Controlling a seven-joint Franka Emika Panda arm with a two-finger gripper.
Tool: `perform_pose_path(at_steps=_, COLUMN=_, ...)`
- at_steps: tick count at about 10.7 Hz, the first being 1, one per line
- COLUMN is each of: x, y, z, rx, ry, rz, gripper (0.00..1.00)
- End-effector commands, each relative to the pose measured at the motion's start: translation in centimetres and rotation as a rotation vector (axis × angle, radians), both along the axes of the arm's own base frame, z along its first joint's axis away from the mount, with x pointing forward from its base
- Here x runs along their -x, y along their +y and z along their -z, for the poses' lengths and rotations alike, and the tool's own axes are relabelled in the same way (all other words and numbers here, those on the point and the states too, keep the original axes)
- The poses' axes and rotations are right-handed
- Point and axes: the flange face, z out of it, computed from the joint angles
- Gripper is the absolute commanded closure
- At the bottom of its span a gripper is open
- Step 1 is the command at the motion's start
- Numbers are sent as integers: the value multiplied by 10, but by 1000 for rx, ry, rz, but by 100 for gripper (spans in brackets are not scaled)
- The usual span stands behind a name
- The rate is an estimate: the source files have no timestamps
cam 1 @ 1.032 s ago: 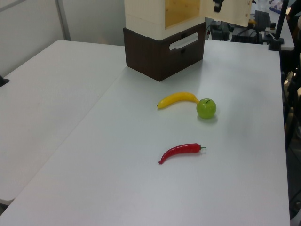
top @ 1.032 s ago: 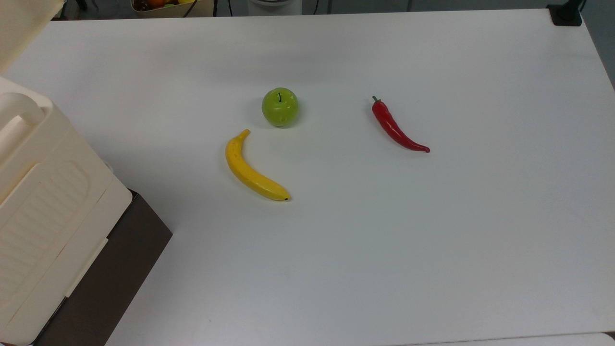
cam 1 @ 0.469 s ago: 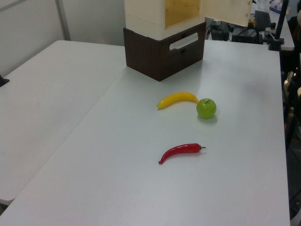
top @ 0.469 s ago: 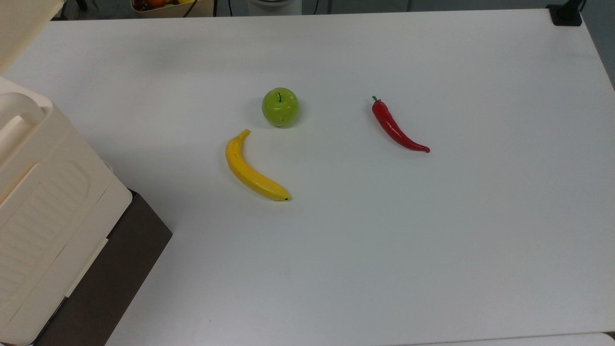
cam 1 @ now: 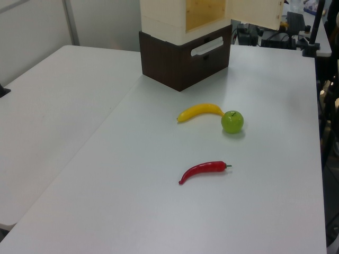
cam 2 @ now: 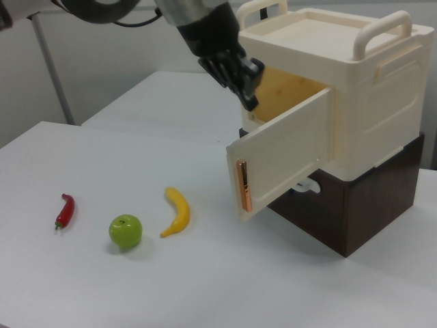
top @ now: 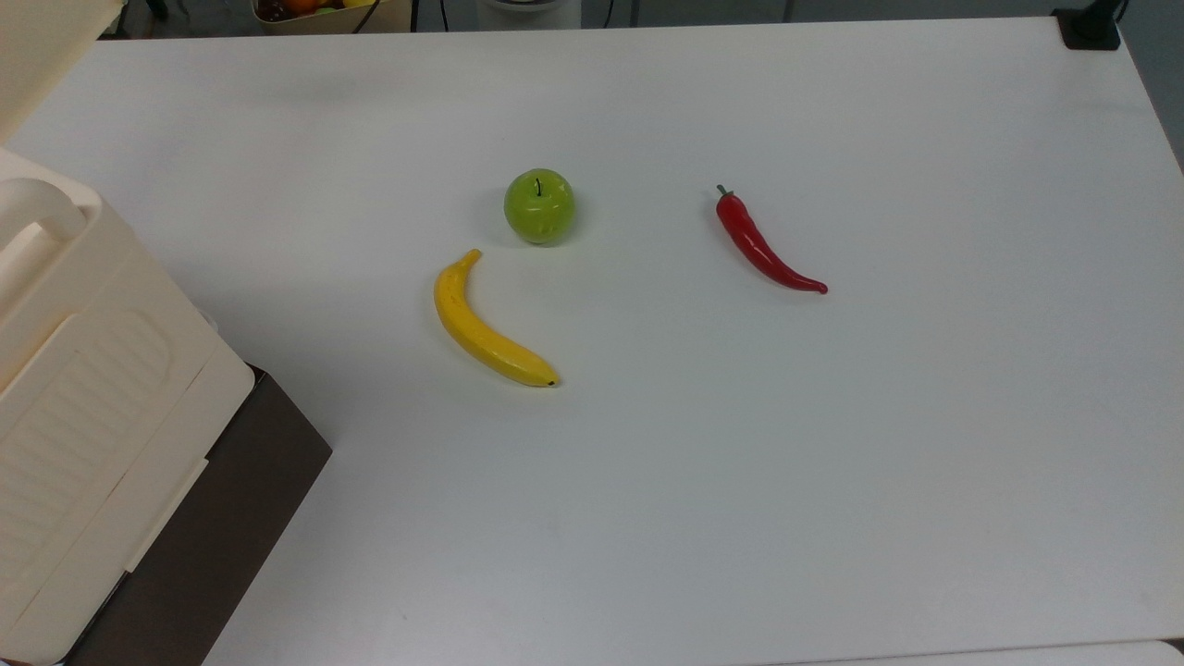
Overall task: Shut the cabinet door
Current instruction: 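Push the cabinet door's outer face with the gripper to swing it shut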
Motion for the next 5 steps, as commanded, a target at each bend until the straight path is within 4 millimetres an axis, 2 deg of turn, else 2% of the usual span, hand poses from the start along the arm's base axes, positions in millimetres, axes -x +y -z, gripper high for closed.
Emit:
perform_pose_path(at_steps=1, x=19, y=-41, z=5, rx=7, ry=-3, rz=-21, gripper=100)
perform_pose_path(at_steps=2, x=22, y=-46, z=8, rx=7, ry=3, rz=-28, gripper=100)
perform_pose_path(at_steps=5, x=8, y=-51, z=32, rx=-10, ry=44, rz=-32, gripper=100)
